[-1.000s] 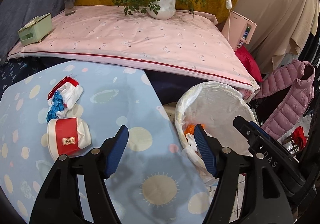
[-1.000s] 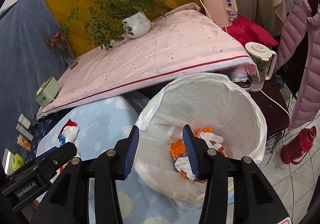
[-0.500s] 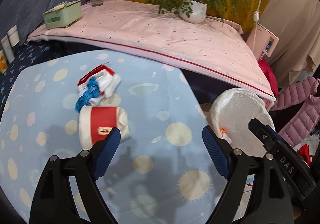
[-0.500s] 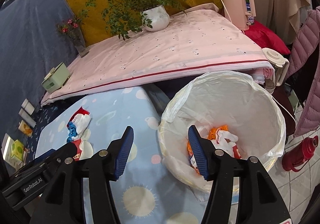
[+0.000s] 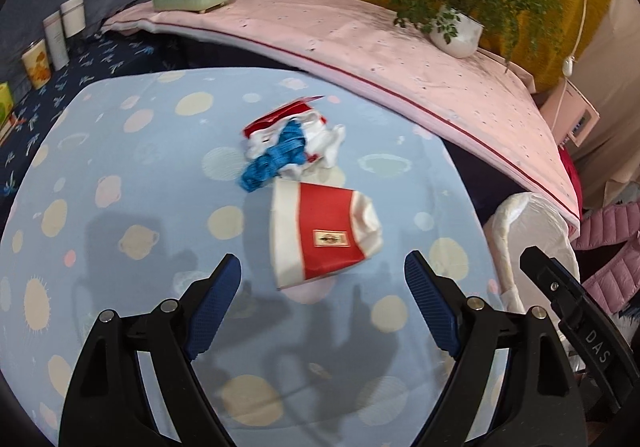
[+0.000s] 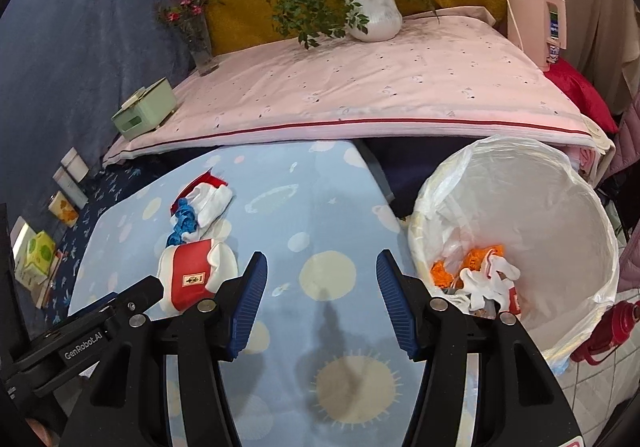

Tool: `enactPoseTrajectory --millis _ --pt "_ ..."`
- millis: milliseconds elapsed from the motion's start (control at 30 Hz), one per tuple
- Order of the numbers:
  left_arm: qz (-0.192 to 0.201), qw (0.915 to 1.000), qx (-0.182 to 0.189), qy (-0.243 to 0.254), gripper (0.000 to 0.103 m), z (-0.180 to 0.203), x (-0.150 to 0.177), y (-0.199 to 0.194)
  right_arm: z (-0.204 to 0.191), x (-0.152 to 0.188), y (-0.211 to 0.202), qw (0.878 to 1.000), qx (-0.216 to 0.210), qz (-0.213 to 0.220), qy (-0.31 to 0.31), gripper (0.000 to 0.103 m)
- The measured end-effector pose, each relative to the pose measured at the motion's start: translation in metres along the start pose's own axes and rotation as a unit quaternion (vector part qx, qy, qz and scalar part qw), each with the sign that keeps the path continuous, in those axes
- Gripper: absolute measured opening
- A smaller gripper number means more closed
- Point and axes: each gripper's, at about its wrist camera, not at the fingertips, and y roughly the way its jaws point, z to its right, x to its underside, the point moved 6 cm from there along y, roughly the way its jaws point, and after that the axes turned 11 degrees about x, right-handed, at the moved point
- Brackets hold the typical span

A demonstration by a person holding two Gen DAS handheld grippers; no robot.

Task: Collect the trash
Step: 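Grasp the red-and-white paper cup rim with the left gripper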

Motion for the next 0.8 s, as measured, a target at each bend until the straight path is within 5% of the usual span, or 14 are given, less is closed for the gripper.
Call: enactPoseTrajectory --millis 367,467,633,800 --pt "-0.034 0.9981 0.041 -0.031 0.061 -0.024 -0.002 0.030 -0.038 0.008 0.013 0.999 -0.008 -0.013 -0.032 0.056" --pt "-0.045 0.9971 0.055 -0.028 0.052 -0.019 -0.004 0.041 -0.040 0.008 0.019 0.999 -0.006 -0.017 -0.035 0.056" --pt "-0.066 0.9951 0.071 -0.022 0.022 -0.014 -0.003 0.056 -0.041 0.007 0.026 0.999 -0.004 -0.022 -0.036 0.056" --pt "-0.073 0.9937 0.084 -0.014 0.016 -0.010 0.002 0.058 -0.044 0.009 0.031 0.999 -0.001 -0.027 -0.038 0.056"
